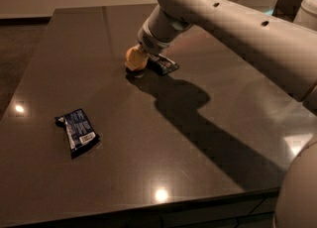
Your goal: Move orange near rxbar chocolate
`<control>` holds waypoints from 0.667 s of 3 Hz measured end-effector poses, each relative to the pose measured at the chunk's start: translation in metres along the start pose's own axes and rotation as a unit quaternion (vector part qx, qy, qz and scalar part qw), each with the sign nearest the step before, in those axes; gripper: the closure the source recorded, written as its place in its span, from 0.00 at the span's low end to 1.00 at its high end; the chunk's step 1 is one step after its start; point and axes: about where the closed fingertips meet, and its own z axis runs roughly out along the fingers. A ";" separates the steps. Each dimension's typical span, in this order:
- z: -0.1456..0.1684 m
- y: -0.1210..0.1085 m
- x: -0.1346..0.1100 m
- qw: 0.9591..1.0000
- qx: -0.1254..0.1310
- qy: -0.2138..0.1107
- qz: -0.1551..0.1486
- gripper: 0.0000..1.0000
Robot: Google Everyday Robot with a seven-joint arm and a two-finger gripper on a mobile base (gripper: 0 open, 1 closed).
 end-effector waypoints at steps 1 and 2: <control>-0.001 -0.001 0.003 1.000 -0.002 -0.002 -0.001 0.00; -0.001 -0.001 0.003 1.000 -0.002 -0.002 -0.001 0.00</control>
Offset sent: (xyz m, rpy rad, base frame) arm -0.0007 -0.0089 0.0030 0.0134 -0.0081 0.0040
